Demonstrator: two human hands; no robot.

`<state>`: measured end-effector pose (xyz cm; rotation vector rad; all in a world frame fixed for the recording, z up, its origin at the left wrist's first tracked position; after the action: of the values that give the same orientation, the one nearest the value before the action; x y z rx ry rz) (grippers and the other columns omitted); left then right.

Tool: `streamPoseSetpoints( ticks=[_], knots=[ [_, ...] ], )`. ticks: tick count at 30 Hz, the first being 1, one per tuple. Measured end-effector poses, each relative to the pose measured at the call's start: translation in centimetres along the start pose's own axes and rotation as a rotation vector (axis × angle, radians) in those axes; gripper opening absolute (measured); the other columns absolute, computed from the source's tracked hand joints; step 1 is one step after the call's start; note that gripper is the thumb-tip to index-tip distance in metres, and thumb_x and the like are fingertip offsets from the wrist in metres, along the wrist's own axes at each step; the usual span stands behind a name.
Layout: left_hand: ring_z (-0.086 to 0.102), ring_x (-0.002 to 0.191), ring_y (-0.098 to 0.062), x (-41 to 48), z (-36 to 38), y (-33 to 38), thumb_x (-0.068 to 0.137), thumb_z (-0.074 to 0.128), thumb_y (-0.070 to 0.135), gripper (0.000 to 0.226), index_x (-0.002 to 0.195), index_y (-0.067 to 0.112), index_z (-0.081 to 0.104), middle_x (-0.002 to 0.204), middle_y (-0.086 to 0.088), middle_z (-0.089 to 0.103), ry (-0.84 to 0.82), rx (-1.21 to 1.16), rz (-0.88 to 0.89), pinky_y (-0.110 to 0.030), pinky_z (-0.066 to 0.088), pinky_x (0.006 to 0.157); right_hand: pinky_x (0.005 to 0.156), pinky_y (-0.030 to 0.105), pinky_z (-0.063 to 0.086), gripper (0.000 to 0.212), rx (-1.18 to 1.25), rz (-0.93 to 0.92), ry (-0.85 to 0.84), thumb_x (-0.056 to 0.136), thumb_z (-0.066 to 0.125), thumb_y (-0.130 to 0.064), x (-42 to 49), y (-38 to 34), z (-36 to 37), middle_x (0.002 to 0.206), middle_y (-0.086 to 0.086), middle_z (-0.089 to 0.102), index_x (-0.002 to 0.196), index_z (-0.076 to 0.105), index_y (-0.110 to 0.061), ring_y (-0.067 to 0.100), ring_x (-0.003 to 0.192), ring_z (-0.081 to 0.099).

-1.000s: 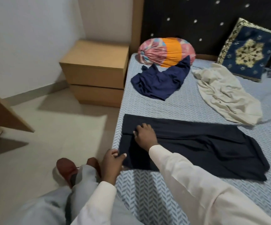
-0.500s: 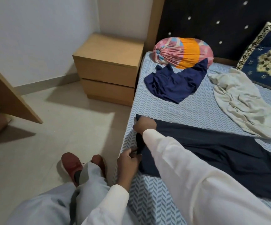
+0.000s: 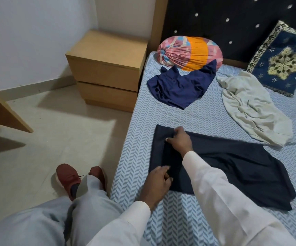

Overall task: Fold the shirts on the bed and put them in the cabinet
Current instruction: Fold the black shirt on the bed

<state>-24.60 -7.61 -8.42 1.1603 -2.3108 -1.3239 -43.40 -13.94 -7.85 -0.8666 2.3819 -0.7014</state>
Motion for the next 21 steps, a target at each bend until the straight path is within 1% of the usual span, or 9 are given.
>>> streamPoseSetpoints(
  ticks=[2,4,6,10,12,14,15,17,21],
  knots=[
    [0.055,0.089,-0.009,-0.2,-1.0,0.0,0.095,0.057,0.027,0.046,0.14,0.021,0.051,0.105,0.006,0.053,0.083,0.044,0.029,-0.021,0.045,0.08,0.083,0.033,0.047,0.044,-0.042,-0.156,0.013,0.08,0.074,-0.02,-0.2,-1.2,0.5,0.106,0.005,0.06,0.117,0.05,-0.019,0.023,0.096,0.059],
    [0.055,0.102,-0.014,-0.4,-2.0,-0.4,0.096,0.054,0.031,0.049,0.143,0.024,0.046,0.116,0.003,0.052,0.157,0.217,0.027,-0.028,0.047,0.084,0.088,0.032,0.045,0.048,-0.07,-0.19,-0.017,0.082,0.073,-0.017,0.0,-1.7,1.0,0.113,0.008,0.062,0.127,0.054,-0.015,0.025,0.106,0.06],
    [0.05,0.114,-0.02,-0.7,-2.7,-1.0,0.093,0.057,0.037,0.059,0.147,0.023,0.038,0.126,0.0,0.046,0.182,0.374,-0.038,-0.034,0.047,0.089,0.09,0.035,0.046,0.046,-0.15,-0.182,0.016,0.083,0.072,-0.02,0.2,-2.1,0.8,0.118,0.01,0.06,0.125,0.056,-0.014,0.03,0.113,0.056],
    [0.052,0.114,-0.025,-1.1,-3.6,-2.2,0.084,0.068,0.044,0.076,0.146,0.019,0.03,0.131,-0.005,0.042,0.25,0.329,-0.232,-0.036,0.048,0.085,0.089,0.043,0.044,0.042,-0.296,-0.253,0.239,0.084,0.062,-0.02,-1.6,-4.3,-0.5,0.124,0.015,0.051,0.123,0.053,-0.01,0.037,0.115,0.047],
    [0.057,0.112,-0.026,-0.8,-3.2,-2.8,0.086,0.065,0.047,0.07,0.141,0.02,0.032,0.129,-0.005,0.051,0.218,0.291,-0.306,-0.038,0.05,0.082,0.094,0.045,0.042,0.048,-0.389,-0.231,0.146,0.09,0.056,-0.043,-2.3,-4.8,0.8,0.128,0.015,0.051,0.125,0.053,-0.01,0.037,0.119,0.047],
    [0.062,0.106,-0.027,-0.5,-3.0,-3.4,0.086,0.064,0.049,0.058,0.131,0.021,0.04,0.119,-0.005,0.062,0.199,0.231,-0.361,-0.037,0.05,0.078,0.1,0.048,0.036,0.074,-0.582,-0.134,-0.011,0.086,0.049,-0.068,-2.8,-4.6,2.7,0.137,0.013,0.046,0.133,0.05,-0.012,0.036,0.125,0.042],
    [0.063,0.103,-0.027,-0.4,-2.8,-3.6,0.087,0.063,0.049,0.052,0.127,0.022,0.045,0.115,-0.005,0.065,0.187,0.21,-0.369,-0.036,0.05,0.077,0.101,0.049,0.033,0.082,-0.65,-0.101,-0.052,0.082,0.048,-0.074,-3.2,-4.7,3.3,0.139,0.012,0.043,0.137,0.047,-0.013,0.036,0.126,0.04],
    [0.065,0.096,-0.025,-0.3,-2.5,-4.0,0.089,0.06,0.048,0.038,0.117,0.022,0.055,0.109,-0.004,0.068,0.155,0.14,-0.365,-0.035,0.053,0.078,0.102,0.05,0.031,0.083,-0.679,-0.044,-0.098,0.082,0.051,-0.068,-3.7,-5.1,4.0,0.141,0.011,0.042,0.142,0.042,-0.012,0.035,0.128,0.038],
    [0.064,0.096,-0.021,-0.7,-2.6,-4.7,0.089,0.062,0.041,0.032,0.115,0.022,0.061,0.111,0.0,0.069,0.086,-0.148,-0.412,-0.036,0.053,0.083,0.098,0.043,0.043,0.073,-0.511,0.072,-0.201,0.091,0.051,-0.032,-4.3,-5.8,4.8,0.139,0.012,0.052,0.15,0.024,0.001,0.033,0.124,0.053]
  ],
)
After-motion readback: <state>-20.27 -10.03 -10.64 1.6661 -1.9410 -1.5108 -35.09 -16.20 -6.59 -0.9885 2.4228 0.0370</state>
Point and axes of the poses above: each hand's wrist, its own x-axis towards the middle knuckle, its own z-axis out of the palm, y = z × x, the point moved 7 cm from there along x, towards the middle knuckle
